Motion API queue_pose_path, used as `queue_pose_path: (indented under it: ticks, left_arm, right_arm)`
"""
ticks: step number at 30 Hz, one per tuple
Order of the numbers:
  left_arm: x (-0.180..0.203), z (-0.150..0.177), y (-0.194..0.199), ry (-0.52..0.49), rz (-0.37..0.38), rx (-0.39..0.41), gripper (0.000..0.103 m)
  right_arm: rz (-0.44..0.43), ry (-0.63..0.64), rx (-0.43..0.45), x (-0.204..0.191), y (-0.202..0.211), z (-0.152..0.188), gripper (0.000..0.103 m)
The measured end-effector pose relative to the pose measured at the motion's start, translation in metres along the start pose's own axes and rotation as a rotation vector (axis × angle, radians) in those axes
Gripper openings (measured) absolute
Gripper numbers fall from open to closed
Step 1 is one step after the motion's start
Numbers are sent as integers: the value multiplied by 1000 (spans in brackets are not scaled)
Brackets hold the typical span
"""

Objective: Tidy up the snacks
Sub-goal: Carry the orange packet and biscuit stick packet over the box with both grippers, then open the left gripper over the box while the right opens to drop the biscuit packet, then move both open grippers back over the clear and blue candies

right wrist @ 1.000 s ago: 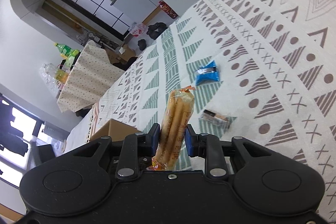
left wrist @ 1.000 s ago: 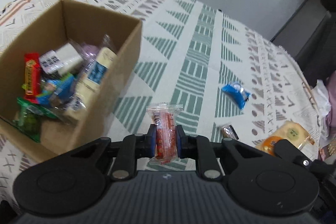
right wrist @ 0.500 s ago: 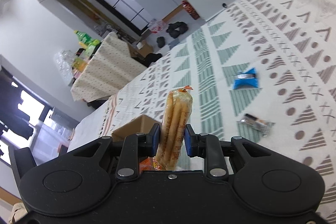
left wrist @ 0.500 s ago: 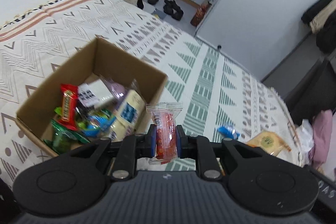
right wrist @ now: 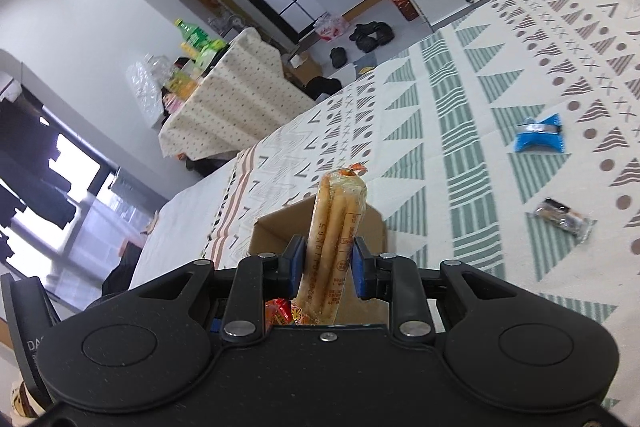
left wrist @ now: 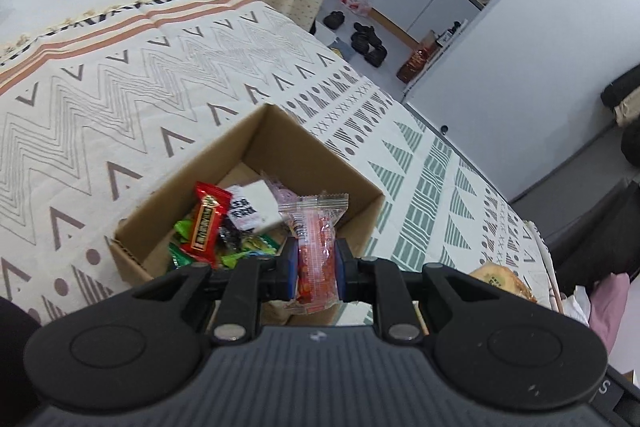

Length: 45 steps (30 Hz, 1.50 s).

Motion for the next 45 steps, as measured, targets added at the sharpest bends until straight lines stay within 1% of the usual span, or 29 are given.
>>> queue_pose_path:
  ticks: [4, 10, 13, 15, 17, 18, 19, 20, 21, 22, 23, 24, 25, 26, 27, 29, 31, 33, 39, 45]
  left_arm:
    - [-12, 0, -3, 50, -20, -21, 18]
    - [-26, -6, -4, 83, -68, -7, 18]
    - [-30, -9, -4, 88, -86, -4, 22]
    - [-33, -10, -5, 92, -102, -9, 26]
    - [-36, -10, -6, 92, -125, -13, 40]
    - [-37, -10, -7, 93, -132, -14, 44]
    - [-38, -11, -7, 93, -139, -15, 48]
    - [-38, -11, -7, 90, -146, -14, 51]
    - [-38, -11, -7, 88, -152, -14, 52]
    - [-38, -10, -7, 88, -158, -13, 55]
    - [-38, -10, -7, 87, -161, -13, 58]
    - [-37, -10, -8, 84, -164, -12, 61]
    - [-36, -9, -8, 79, -165, -10, 67]
    - [-35, -9, -8, 72, -167, -6, 72]
    - [-34, -9, -8, 65, -170, -4, 74]
    - [-31, -8, -9, 56, -164, -3, 82]
    - [-26, -6, -9, 47, -154, -7, 84]
    - [-22, -3, -9, 33, -154, -8, 85]
    - [-3, 2, -7, -25, -137, 0, 86]
    - [20, 12, -8, -104, -122, 5, 86]
  right_arm:
    - [-11, 15, -14, -13, -9, 5, 25]
    - [-16, 34, -50, -29, -29, 16, 25]
    - [-15, 47, -64, -36, -38, 18, 25]
    - [-20, 56, -71, -40, -43, 19, 25]
    - [-23, 63, -81, -44, -48, 20, 25]
    - [-27, 64, -88, -45, -50, 21, 25]
    - [-31, 65, -96, -46, -52, 23, 28]
    - [-29, 69, -100, -46, -53, 24, 29]
    - [-27, 72, -101, -46, -52, 25, 32]
    - [-30, 70, -102, -46, -52, 25, 37]
    - [-34, 66, -101, -44, -50, 25, 39]
    - [-34, 63, -99, -43, -49, 25, 44]
    - [-30, 59, -95, -41, -46, 24, 49]
    - [-27, 55, -89, -39, -45, 23, 51]
    - [-24, 50, -85, -37, -42, 22, 54]
    - [-18, 41, -77, -31, -37, 19, 55]
    - [-1, 37, -63, -24, -30, 16, 64]
    - [20, 39, -44, -17, -22, 14, 70]
    - [59, 45, -17, 6, -2, 9, 82]
    - [88, 64, 18, 26, 18, 2, 101]
Point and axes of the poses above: each gripper's, at about its wrist camera, not at the fingertips, and y roughly against the way its jaws point, x to its right, z to its underside, the point moved 8 cm from there along -y, roughly the way its jaws point, and after that the axes turned 1 degree about z, right-handed, at the moved point
